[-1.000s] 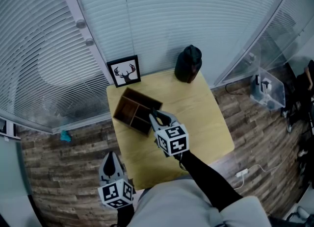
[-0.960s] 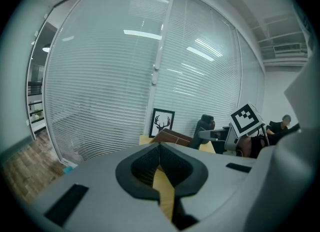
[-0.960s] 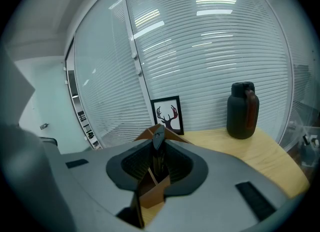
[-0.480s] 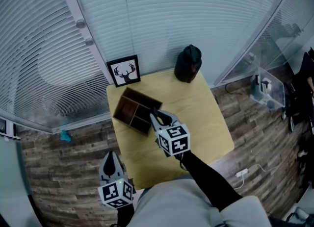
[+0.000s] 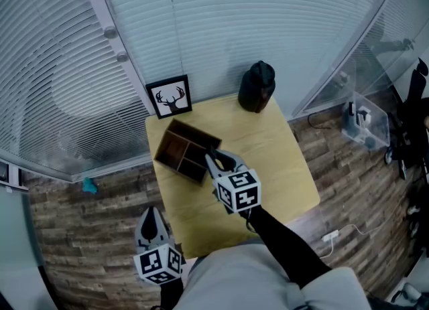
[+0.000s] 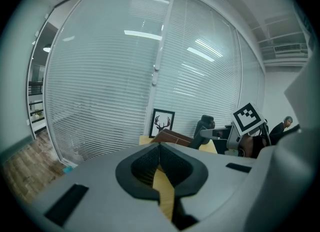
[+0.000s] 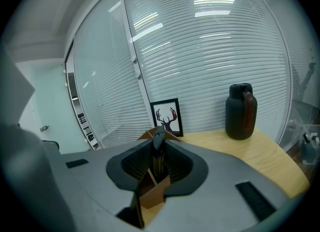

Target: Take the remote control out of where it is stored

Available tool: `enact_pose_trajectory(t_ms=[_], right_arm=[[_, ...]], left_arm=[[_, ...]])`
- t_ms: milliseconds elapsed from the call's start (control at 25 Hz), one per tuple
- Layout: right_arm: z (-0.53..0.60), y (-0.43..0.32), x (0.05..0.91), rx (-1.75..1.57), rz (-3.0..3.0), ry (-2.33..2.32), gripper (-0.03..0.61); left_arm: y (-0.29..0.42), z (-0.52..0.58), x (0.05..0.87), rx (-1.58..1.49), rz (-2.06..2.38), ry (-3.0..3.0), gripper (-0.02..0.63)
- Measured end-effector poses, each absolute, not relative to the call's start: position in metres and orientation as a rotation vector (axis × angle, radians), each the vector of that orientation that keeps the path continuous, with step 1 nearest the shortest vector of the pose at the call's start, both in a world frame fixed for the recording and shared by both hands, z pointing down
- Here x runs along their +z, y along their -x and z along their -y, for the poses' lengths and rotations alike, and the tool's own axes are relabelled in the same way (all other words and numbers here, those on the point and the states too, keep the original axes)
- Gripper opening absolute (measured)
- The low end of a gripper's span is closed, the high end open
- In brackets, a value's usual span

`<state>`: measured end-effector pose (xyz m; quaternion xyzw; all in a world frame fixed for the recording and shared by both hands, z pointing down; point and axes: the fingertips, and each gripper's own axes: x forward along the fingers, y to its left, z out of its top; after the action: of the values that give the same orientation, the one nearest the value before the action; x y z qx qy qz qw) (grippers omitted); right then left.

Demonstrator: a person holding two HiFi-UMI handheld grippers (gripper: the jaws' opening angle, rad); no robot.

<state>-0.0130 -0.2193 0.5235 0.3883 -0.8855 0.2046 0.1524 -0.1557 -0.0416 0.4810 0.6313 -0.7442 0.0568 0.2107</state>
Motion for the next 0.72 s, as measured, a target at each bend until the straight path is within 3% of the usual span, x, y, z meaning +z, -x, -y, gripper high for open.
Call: enact_pose_trajectory(t_ms=[720], right_arm=[[0.2191, 0.0121, 0.5189, 0.586, 2.555, -1.119, 0.074]], left_arm=[[0.1560, 0.0400, 0.4804, 0.153, 2.072, -1.751, 0.009]])
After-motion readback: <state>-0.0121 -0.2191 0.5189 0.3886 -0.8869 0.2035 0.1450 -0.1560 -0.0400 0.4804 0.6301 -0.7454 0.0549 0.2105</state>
